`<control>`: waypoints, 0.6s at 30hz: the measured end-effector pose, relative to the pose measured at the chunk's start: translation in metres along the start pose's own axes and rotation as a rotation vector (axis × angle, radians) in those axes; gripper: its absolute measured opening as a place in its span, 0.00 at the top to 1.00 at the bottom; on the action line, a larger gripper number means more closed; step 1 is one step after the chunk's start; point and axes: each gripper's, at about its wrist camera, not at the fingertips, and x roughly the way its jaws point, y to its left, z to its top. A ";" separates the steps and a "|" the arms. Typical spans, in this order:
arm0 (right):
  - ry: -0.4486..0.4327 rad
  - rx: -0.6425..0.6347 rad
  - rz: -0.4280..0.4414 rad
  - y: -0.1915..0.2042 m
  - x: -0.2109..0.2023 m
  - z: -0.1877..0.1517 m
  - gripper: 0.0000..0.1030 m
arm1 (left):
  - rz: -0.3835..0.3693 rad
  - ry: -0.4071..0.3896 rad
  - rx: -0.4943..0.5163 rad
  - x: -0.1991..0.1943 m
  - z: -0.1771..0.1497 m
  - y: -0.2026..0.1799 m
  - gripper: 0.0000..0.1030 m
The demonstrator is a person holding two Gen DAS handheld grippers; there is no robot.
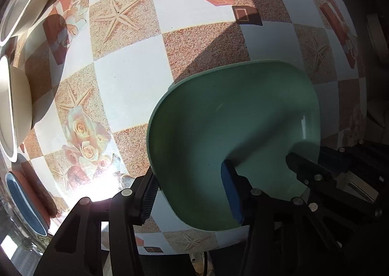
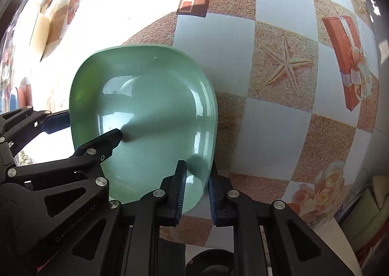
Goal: Organize plates and bowls
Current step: 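Lift the green plate with both grippers and carry it toward the blue plate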
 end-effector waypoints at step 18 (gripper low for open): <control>0.012 0.011 -0.008 0.020 0.013 0.006 0.81 | -0.003 -0.052 -0.063 0.000 -0.017 0.054 0.46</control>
